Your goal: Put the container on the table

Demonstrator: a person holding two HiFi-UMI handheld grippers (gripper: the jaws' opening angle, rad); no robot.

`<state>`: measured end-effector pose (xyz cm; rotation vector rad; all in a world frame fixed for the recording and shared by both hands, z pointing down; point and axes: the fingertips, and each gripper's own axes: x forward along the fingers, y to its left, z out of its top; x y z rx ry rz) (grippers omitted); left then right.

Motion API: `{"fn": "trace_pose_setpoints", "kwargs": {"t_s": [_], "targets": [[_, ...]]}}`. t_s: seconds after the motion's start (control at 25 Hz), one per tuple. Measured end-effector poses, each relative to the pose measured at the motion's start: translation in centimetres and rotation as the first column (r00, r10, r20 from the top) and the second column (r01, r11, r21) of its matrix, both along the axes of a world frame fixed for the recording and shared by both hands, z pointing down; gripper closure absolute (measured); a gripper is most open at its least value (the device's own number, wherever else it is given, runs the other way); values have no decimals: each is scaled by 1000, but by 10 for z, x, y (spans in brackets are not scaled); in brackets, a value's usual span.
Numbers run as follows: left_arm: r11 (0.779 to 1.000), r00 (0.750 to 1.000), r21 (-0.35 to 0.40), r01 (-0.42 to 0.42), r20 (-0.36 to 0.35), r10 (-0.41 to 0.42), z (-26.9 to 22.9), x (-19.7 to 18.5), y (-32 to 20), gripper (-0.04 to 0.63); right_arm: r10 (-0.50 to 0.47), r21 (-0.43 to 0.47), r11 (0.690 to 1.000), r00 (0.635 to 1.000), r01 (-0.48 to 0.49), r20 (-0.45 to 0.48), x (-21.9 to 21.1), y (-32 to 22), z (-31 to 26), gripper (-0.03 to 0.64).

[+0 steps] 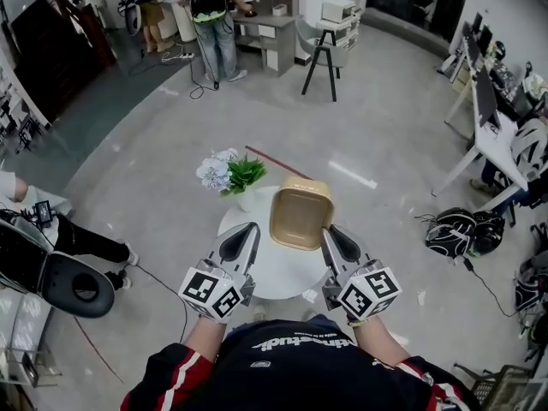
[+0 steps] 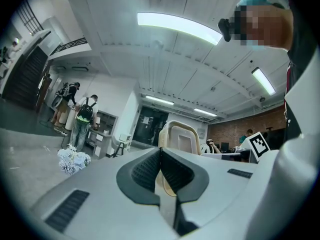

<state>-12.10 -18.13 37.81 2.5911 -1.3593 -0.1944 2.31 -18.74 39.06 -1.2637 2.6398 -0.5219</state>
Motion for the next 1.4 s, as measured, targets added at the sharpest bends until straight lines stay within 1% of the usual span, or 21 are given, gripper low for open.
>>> {"fn": "trace_pose_setpoints", "kwargs": {"t_s": [0.28, 0.52, 0.72, 0.84, 1.12, 1.4], "targets": [[1000, 1000, -3, -14, 7, 14, 8, 6, -8, 571, 14, -42, 999, 1000, -14, 4, 3, -5, 11, 561], [1000, 1000, -2, -11, -22, 11, 19, 11, -18, 571, 26, -87, 996, 1000, -26, 1, 9, -15, 24, 561], [1000, 1000, 16, -2, -6, 2, 22, 13, -23, 571, 34, -110, 993, 999, -35, -12, 11, -23, 34, 561], [1000, 1000, 29, 7, 3, -7, 28, 13, -26, 571, 35, -141, 989, 999, -35, -7, 11, -28, 45, 561], [999, 1000, 50, 8, 29, -10, 40, 14, -33, 571, 43, -231, 972, 999, -35, 29, 8, -44, 74, 561], [998, 1000, 62, 26, 11, -26, 46, 13, -42, 571, 72, -333, 942, 993, -36, 96, 12, -60, 103, 561]]}}
